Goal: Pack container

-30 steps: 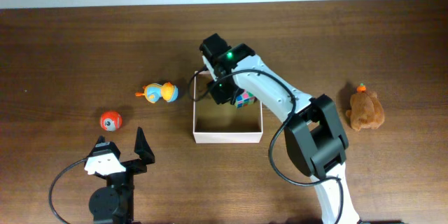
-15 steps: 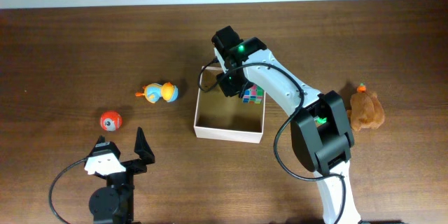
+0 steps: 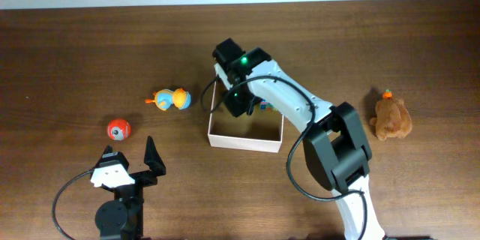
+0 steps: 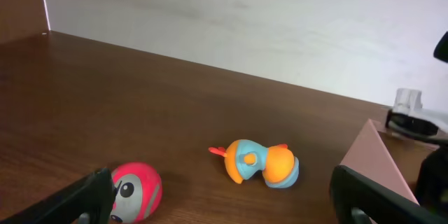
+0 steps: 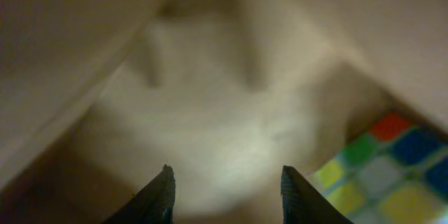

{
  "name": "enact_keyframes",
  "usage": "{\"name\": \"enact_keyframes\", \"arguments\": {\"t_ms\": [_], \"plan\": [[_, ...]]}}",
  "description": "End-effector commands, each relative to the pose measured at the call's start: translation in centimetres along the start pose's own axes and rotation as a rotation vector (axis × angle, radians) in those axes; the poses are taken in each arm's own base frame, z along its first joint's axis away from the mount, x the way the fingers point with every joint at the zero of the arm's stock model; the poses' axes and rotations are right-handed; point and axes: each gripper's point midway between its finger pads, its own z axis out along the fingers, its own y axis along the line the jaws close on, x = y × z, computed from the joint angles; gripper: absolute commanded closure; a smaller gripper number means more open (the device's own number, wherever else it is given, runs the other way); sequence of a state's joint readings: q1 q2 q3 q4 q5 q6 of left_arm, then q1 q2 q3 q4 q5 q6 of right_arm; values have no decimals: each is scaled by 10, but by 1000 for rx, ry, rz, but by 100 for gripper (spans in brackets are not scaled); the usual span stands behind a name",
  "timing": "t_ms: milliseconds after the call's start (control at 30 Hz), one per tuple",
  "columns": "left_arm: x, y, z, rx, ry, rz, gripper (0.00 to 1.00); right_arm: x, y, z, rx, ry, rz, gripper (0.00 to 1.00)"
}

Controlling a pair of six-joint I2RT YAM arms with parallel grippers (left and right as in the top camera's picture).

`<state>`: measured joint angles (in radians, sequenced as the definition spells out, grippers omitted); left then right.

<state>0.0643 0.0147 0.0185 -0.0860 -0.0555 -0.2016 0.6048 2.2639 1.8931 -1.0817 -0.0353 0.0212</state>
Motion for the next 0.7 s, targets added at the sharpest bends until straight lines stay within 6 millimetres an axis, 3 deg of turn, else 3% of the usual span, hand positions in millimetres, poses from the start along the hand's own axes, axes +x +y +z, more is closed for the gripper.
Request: {"name": "enact_keyframes", "arguments": {"t_ms": [0,367,667], "plan": [[1,-1,0,11,-1,13,1,11,11,7,-15,50,-26,56],[1,-1,0,11,-1,13,1,23,32,7,-16,95,-73,55],[1,-1,0,11,-1,13,1,28,30,6,-10,113,-42,52]]}}
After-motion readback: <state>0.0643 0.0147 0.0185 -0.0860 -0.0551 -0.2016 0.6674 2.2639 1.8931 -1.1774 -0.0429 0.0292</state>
